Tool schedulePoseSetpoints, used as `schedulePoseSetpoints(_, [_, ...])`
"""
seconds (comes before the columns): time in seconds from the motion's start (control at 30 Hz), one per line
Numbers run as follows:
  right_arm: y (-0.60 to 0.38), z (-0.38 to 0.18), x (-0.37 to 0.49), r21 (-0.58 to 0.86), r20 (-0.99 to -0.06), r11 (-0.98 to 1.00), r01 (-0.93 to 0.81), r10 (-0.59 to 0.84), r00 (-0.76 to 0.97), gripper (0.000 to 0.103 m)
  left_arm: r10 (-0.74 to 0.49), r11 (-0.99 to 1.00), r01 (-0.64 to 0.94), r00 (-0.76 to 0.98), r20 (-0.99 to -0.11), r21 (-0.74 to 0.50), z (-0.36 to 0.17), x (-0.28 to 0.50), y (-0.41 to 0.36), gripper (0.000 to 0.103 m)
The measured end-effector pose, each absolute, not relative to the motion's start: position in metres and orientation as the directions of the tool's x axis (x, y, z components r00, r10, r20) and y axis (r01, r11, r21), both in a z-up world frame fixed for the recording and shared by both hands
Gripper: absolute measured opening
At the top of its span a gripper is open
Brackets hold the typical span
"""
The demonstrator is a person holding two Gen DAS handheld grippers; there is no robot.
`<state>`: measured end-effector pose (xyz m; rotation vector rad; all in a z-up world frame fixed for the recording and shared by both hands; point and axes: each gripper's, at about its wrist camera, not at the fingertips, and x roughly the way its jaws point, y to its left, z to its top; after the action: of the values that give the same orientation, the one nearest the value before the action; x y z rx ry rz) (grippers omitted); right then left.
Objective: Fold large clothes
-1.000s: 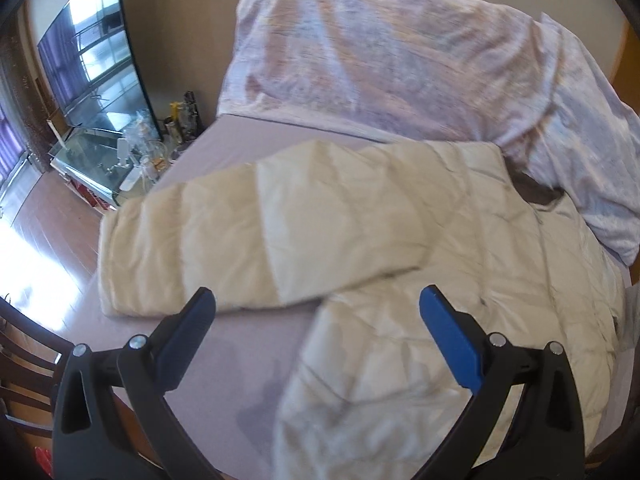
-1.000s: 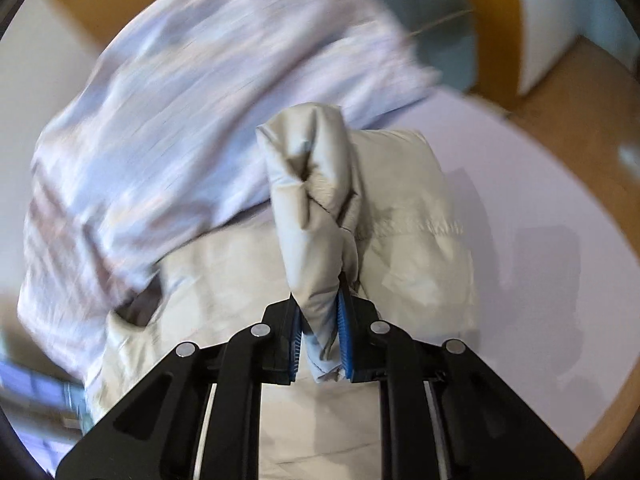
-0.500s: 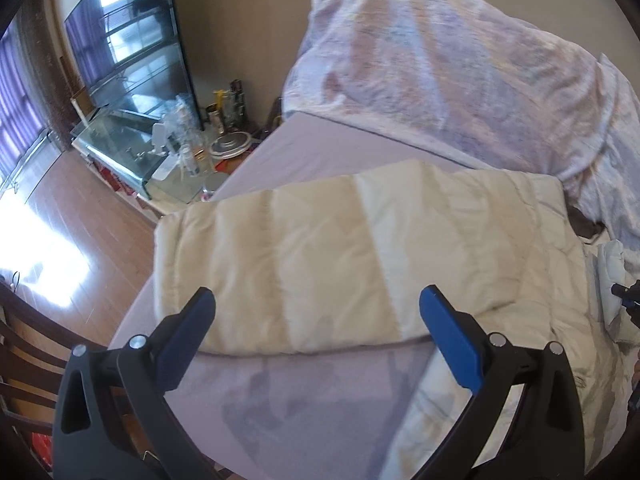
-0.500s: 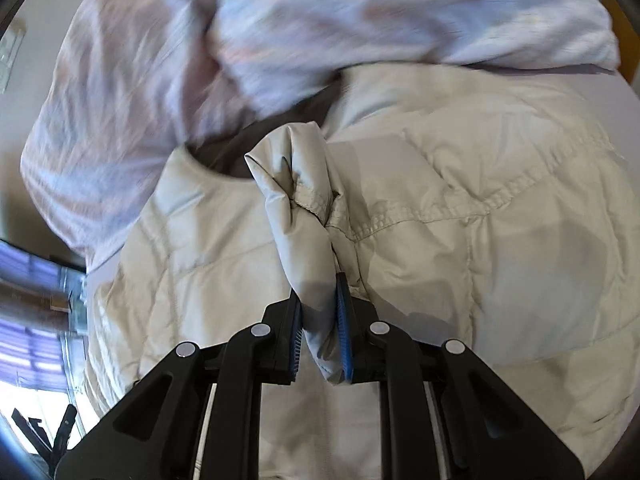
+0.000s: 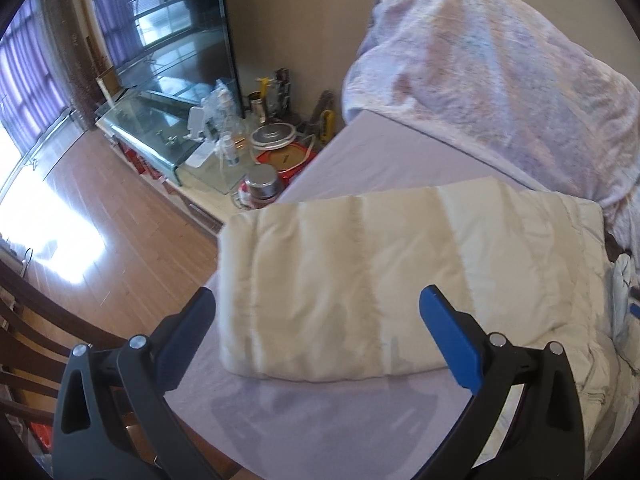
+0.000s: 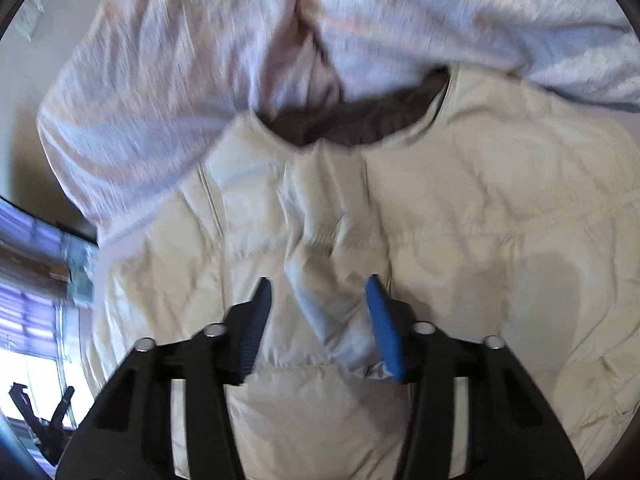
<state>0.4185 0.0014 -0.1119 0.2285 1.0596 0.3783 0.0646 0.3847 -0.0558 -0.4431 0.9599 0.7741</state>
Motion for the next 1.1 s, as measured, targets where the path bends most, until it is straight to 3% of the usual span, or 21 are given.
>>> schedulePoseSetpoints(0.1, [-0.006, -0.105, 0.424, 0.345, -0.782, 0.926, -0.153, 0.374, 0.499, 0.053, 0.393, 0.633, -0.775, 0.324, -0.861, -0.003, -0.06, 0.055, 0.397, 0.101])
schedulePoseSetpoints(0.23, [-0.005, -0.131, 0.439, 0.24, -0.847, 0.967, -0.078, 0.249, 0.47, 0.052, 0.396, 0.604, -0.797, 0.298, -0.869, 0.002, -0.066, 0.043, 0.409, 0.101])
schedulePoseSetpoints(0.43, [0.028, -0.167, 0.437, 0.072, -0.891, 0.99, -0.119, 0.118, 0.439, 0.056, 0.373, 0.575, -0.818, 0.267, -0.889, -0.005, -0.082, 0.029, 0.42, 0.101])
schedulePoseSetpoints(0.73, [0.022, -0.17, 0.442, 0.113, -0.895, 0.987, -0.111, 0.149, 0.42, 0.057, 0.275, 0.503, -0.856, 0.29, -0.917, -0.12, -0.11, 0.017, 0.44, 0.101])
schedulePoseSetpoints(0.87, [0.019, -0.168, 0.435, 0.122, -0.894, 0.987, -0.108, 0.157, 0.419, 0.058, 0.2, 0.452, -0.87, 0.316, -0.927, -0.198, -0.126, 0.009, 0.448, 0.078])
schedulePoseSetpoints(1.0, [0.013, -0.17, 0.431, 0.138, -0.893, 0.984, -0.11, 0.172, 0.415, 0.059, 0.173, 0.431, -0.87, 0.341, -0.924, -0.241, -0.131, 0.008, 0.446, 0.066])
schedulePoseSetpoints(1.07, [0.013, -0.169, 0.428, 0.143, -0.893, 0.983, -0.112, 0.177, 0.414, 0.06, 0.164, 0.44, -0.861, 0.357, -0.92, -0.256, -0.131, 0.012, 0.443, 0.052])
schedulePoseSetpoints(1.1, [0.014, -0.167, 0.426, 0.144, -0.893, 0.983, -0.113, 0.178, 0.414, 0.06, 0.166, 0.441, -0.861, 0.356, -0.92, -0.253, -0.13, 0.014, 0.441, 0.05])
